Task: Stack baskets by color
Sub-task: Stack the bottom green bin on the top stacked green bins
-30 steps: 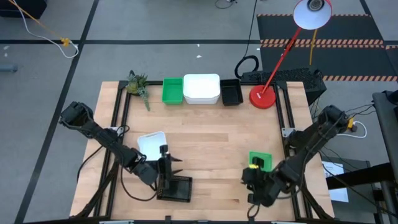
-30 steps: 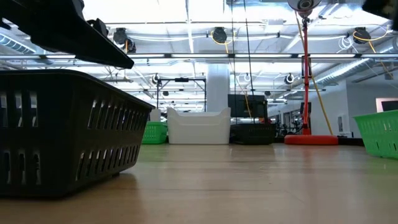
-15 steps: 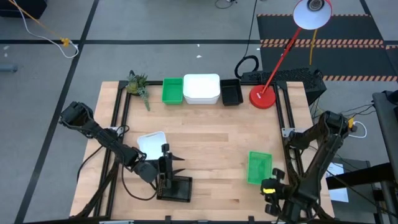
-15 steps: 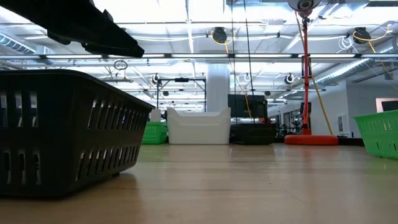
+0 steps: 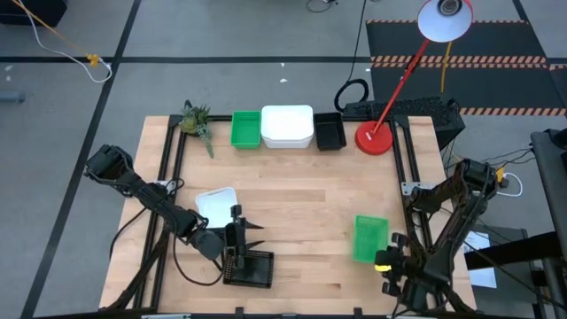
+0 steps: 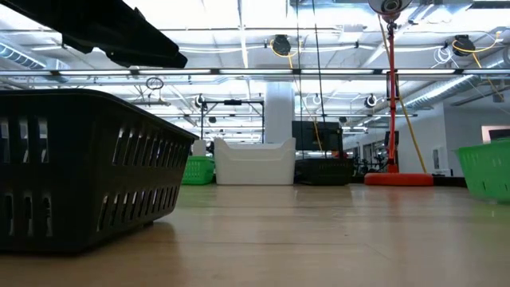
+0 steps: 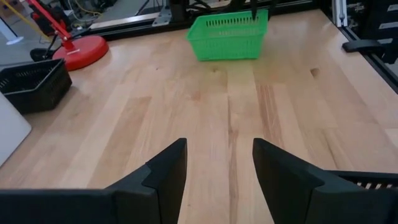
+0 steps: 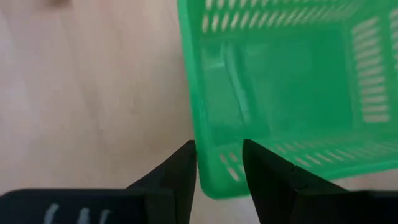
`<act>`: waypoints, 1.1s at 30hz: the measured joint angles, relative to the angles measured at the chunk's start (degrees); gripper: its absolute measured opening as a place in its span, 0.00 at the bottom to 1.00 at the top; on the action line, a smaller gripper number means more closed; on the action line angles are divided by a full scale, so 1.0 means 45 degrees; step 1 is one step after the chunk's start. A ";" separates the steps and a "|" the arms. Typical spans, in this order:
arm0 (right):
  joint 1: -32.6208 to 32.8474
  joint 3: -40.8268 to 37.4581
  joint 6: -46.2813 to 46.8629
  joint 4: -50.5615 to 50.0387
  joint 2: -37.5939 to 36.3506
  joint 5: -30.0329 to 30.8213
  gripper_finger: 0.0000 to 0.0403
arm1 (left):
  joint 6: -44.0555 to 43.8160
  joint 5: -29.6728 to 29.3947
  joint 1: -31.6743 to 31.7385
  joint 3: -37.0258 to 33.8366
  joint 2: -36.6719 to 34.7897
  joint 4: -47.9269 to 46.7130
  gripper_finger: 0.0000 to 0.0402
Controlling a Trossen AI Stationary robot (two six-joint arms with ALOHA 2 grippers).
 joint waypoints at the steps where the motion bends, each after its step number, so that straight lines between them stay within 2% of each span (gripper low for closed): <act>1: -0.0012 -0.0124 0.0025 0.0063 -0.0005 -0.0129 0.29 | 0.0000 0.0004 0.0000 0.0000 0.0000 0.0001 0.46; 4: -0.0028 -0.0391 -0.0103 0.0551 0.0000 -0.0145 0.21 | 0.0002 0.0009 0.0005 0.0000 0.0000 0.0003 0.46; 9: -0.0530 -0.0386 -0.0406 0.0741 -0.0051 -0.0190 0.03 | 0.0542 0.0019 0.0009 0.0062 0.0000 0.0316 0.46; 16: -0.2516 0.0625 -0.2893 0.0327 -0.0068 -0.0482 0.01 | 0.2189 0.0288 0.0266 0.1519 0.0000 -0.0332 0.46; 25: -0.5655 0.2952 -0.7366 -0.0884 -0.0066 -0.0408 0.01 | 0.3387 0.1608 0.0937 0.4070 0.0000 -0.3934 0.46; 30: -0.6874 0.3844 -0.9049 -0.1107 -0.0067 0.0427 0.01 | 0.4349 0.2216 0.1154 0.5444 0.0000 -0.5360 0.47; 33: -0.7415 0.4030 -0.9938 -0.1028 -0.0068 0.0870 0.01 | 0.4494 0.2466 0.1482 0.6191 0.0000 -0.6291 0.53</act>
